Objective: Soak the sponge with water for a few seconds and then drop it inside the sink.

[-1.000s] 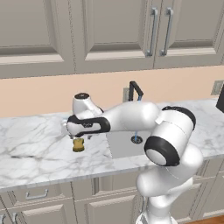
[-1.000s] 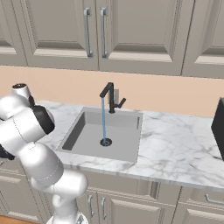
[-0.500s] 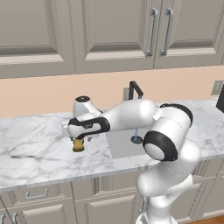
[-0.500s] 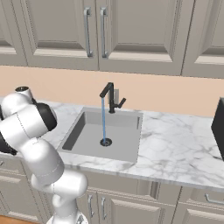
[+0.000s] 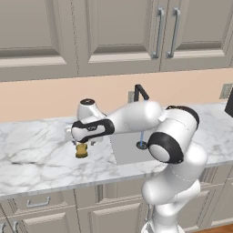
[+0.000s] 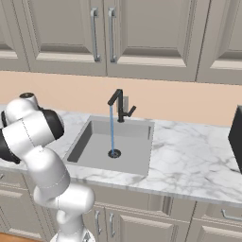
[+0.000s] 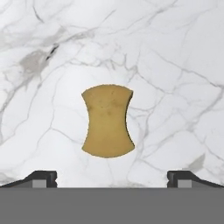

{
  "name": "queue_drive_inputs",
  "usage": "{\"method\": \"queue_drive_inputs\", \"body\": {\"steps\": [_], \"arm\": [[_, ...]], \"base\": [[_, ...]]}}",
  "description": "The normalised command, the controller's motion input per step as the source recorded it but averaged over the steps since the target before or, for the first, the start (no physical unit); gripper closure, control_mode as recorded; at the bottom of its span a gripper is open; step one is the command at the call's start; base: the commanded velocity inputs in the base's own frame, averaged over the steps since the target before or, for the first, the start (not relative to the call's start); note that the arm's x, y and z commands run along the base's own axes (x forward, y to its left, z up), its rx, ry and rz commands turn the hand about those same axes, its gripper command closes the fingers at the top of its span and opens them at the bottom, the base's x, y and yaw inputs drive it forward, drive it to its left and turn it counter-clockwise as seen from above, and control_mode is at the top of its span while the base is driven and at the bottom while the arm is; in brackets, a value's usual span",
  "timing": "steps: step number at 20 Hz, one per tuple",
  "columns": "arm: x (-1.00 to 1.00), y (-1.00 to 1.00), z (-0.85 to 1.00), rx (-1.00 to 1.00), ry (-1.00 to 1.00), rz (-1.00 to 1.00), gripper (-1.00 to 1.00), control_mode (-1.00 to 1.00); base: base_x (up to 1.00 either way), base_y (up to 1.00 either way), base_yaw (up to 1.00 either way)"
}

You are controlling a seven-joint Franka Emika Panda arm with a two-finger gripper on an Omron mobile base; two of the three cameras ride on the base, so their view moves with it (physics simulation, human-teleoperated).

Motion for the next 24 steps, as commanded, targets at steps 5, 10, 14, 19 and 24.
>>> {"method": "queue_drive_inputs", "body": {"steps": [5, 10, 14, 19, 24], "arm": [[0.14, 0.0, -0.01, 0.01, 0.0, 0.05, -1.0, -1.0], [0.01, 0.0, 0.0, 0.0, 0.0, 0.01, -1.0, -1.0], [0.0, 0.0, -0.1, -0.01, -0.03, 0.0, -1.0, -1.0], [0.0, 0.0, -0.11, 0.0, -0.04, 0.0, -1.0, -1.0], [0.0, 0.01, -0.02, 0.0, -0.01, 0.0, -1.0, -1.0]], "base": [[0.0, 0.0, 0.0], [0.0, 0.0, 0.0], [0.0, 0.0, 0.0], [0.0, 0.0, 0.0], [0.0, 0.0, 0.0]]}}
